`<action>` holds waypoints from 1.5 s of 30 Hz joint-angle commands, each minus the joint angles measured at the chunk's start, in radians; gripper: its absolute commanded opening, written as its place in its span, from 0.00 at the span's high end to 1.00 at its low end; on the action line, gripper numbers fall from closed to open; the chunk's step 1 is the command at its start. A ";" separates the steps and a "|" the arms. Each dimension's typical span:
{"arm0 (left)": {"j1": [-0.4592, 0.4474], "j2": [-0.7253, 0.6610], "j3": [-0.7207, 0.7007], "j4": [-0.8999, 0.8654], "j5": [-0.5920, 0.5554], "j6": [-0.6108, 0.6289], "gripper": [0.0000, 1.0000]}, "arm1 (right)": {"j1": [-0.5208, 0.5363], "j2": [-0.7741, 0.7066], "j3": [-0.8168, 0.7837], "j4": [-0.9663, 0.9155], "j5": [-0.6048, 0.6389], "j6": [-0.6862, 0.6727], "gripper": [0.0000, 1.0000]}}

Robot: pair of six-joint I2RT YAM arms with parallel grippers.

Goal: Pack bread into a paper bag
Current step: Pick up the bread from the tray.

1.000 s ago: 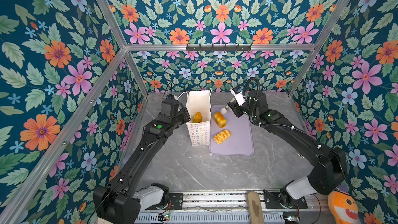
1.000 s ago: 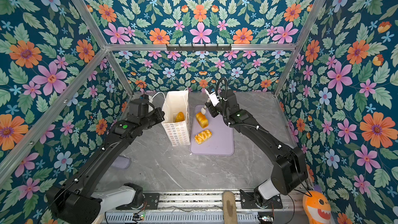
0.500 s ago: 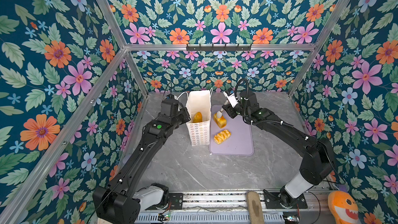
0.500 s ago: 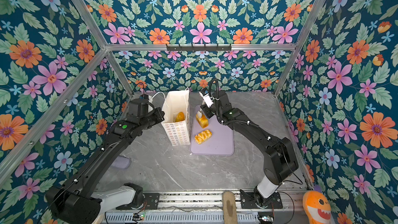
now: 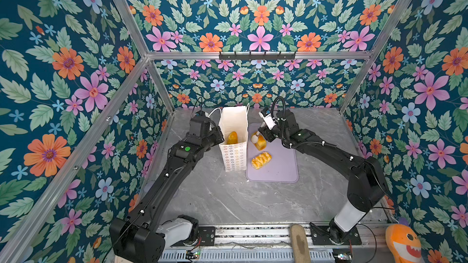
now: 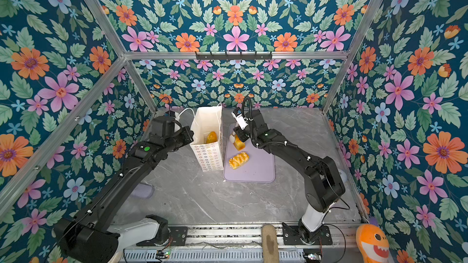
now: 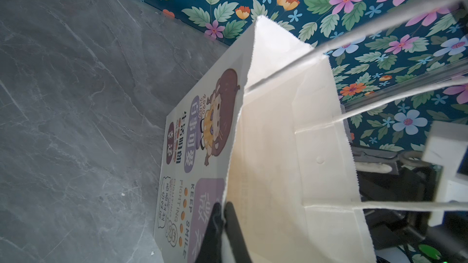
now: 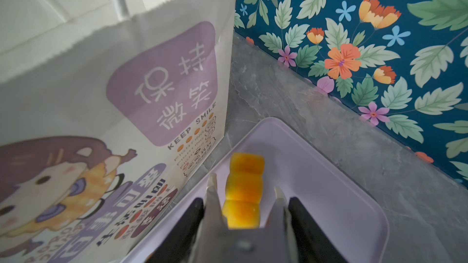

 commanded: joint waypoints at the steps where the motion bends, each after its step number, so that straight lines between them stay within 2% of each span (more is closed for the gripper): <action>1: 0.000 0.003 -0.002 0.019 0.006 0.004 0.95 | 0.002 0.005 0.000 0.059 0.012 0.013 0.46; 14: 0.000 0.001 -0.005 0.019 0.010 0.004 0.95 | 0.004 0.037 -0.016 0.081 0.009 0.041 0.52; 31: 0.001 -0.008 -0.009 0.019 0.013 0.004 0.96 | 0.015 0.059 -0.013 0.069 0.021 0.041 0.54; 37: 0.000 -0.006 -0.010 0.020 0.013 0.005 0.96 | 0.016 0.049 -0.009 0.062 0.026 0.037 0.60; 45: 0.000 -0.005 -0.009 0.022 0.013 0.005 0.96 | 0.016 0.003 0.004 0.036 0.050 0.009 0.61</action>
